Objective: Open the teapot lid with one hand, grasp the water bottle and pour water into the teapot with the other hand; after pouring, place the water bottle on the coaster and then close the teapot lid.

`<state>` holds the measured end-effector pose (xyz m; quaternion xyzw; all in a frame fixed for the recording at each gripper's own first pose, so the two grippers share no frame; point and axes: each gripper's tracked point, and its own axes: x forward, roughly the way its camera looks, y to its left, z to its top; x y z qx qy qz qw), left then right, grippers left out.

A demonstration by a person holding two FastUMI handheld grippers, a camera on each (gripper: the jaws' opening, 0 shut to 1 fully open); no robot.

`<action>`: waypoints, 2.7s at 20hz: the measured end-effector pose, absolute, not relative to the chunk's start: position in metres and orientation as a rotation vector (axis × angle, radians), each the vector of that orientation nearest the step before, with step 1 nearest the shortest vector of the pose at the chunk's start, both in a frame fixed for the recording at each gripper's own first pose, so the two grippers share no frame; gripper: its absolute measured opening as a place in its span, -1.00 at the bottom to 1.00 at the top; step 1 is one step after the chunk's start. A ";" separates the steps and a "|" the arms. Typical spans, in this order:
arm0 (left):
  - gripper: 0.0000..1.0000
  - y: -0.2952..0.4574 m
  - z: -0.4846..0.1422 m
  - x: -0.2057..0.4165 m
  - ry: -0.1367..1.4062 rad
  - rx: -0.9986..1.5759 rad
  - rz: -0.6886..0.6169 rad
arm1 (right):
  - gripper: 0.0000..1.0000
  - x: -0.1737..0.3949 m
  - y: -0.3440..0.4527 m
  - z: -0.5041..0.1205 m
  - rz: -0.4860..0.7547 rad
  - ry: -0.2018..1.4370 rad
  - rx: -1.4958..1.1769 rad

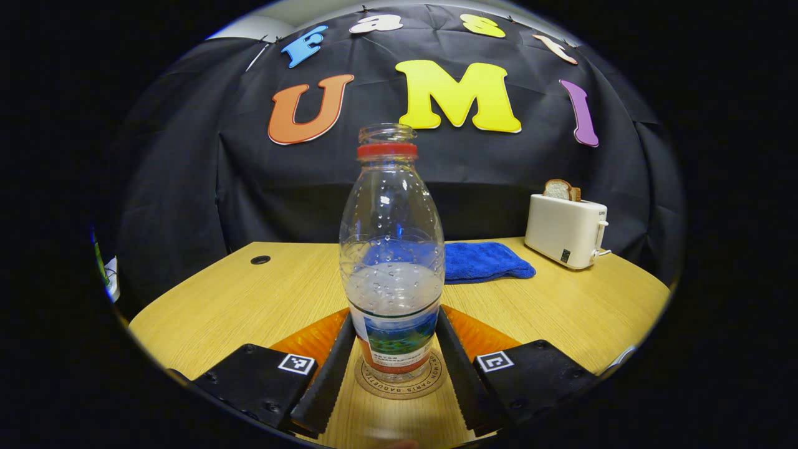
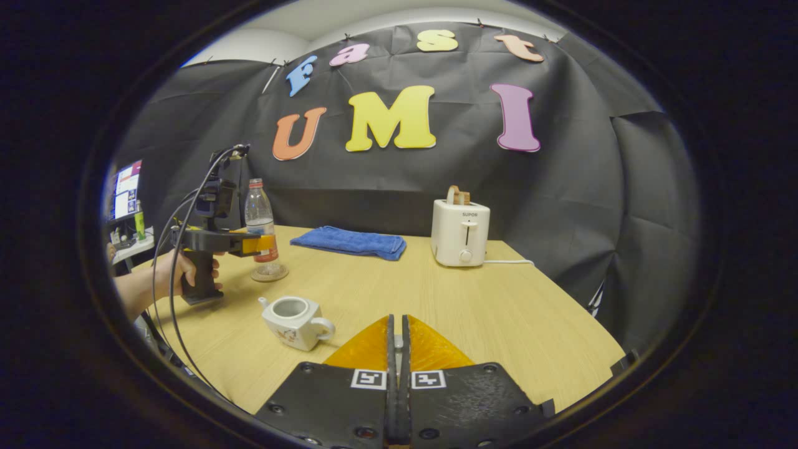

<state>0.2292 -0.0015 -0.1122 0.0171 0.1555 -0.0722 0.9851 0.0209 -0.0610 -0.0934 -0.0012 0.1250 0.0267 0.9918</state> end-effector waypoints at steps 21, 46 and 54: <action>0.99 0.063 -0.076 0.115 0.306 -0.022 -0.025 | -1.00 0.043 0.009 -0.048 0.212 0.151 -0.013; 0.99 0.105 -0.020 0.029 0.115 0.078 0.079 | -1.00 0.078 0.076 -0.090 0.303 0.162 -0.033; 0.99 0.096 -0.013 0.025 0.103 0.076 0.068 | -1.00 0.077 0.075 -0.098 0.303 0.164 -0.016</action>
